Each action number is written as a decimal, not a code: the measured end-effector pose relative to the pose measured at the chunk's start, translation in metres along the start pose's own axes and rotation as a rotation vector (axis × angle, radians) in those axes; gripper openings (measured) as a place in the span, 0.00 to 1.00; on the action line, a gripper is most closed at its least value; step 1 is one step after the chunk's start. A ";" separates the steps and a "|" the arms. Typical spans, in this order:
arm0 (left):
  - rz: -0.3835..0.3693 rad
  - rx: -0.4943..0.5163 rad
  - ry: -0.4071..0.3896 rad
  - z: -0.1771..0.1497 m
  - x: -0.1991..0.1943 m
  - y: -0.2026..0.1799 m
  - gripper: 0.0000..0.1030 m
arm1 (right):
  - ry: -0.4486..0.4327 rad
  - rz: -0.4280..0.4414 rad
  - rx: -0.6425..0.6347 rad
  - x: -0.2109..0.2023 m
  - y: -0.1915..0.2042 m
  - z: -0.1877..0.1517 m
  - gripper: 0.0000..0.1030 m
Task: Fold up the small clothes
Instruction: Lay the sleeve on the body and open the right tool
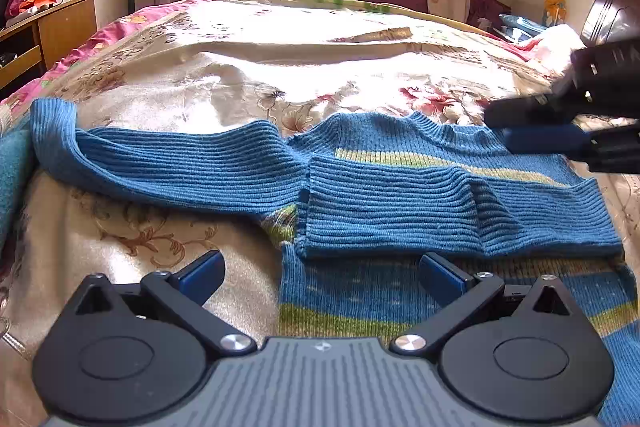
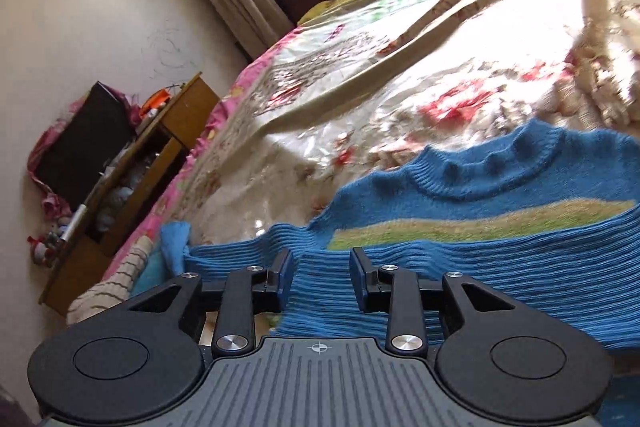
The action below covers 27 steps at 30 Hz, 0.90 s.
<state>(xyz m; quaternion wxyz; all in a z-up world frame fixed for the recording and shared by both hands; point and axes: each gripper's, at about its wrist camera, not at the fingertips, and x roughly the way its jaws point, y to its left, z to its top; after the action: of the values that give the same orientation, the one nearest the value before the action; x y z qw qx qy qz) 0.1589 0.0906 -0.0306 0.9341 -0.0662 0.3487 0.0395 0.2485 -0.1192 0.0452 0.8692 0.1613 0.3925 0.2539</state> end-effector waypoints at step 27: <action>0.156 0.071 -0.001 0.028 0.033 0.009 1.00 | 0.021 -0.342 -0.166 -0.035 -0.055 -0.029 0.30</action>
<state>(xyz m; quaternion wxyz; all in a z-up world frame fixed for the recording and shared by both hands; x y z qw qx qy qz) 0.2004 0.1051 -0.0322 0.9301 -0.0055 0.3535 0.0997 0.2237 -0.1815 0.0217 0.9059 0.0172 0.4007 0.1357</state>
